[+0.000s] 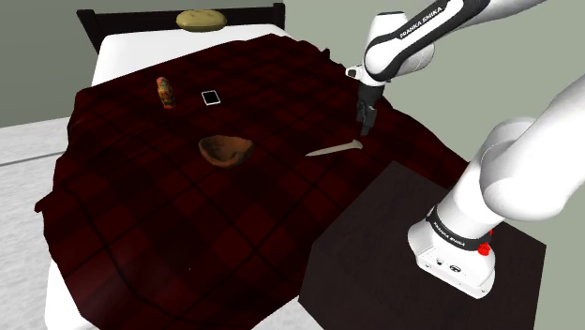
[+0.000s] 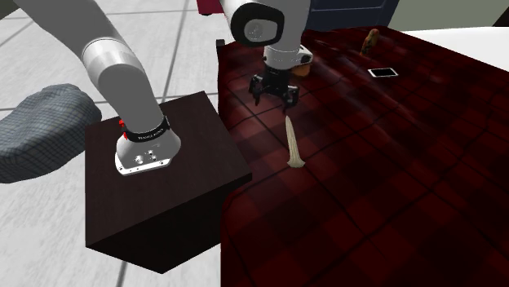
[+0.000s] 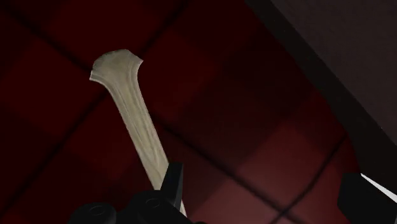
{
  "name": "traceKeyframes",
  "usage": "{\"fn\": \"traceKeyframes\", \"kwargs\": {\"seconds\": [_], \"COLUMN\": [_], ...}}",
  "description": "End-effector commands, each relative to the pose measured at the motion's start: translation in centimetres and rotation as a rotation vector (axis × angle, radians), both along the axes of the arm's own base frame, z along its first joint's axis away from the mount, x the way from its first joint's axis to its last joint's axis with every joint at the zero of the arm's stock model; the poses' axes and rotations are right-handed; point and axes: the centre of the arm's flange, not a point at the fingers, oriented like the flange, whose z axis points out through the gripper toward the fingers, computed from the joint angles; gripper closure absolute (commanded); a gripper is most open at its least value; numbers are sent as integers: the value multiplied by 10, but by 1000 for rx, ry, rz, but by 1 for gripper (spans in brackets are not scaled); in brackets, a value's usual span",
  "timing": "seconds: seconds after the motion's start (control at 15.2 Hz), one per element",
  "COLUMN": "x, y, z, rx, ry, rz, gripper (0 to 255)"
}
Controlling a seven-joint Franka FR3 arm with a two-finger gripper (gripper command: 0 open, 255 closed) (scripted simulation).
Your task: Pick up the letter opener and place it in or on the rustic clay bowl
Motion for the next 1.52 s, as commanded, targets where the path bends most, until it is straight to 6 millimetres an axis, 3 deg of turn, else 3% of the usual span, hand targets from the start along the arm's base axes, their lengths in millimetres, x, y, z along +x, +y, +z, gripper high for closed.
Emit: {"fn": "traceKeyframes", "kwargs": {"seconds": [0.0, 0.73, 1.19, 1.45], "x": [13, 90, 88, 88], "y": [-6, -27, -27, -27], "z": [-26, -136, -173, -176], "rx": [-2, 4, 4, 4], "ry": [-10, -54, -54, -54], "rz": [66, 389, 389, 389], "gripper": [0, 0, 0, 0]}}
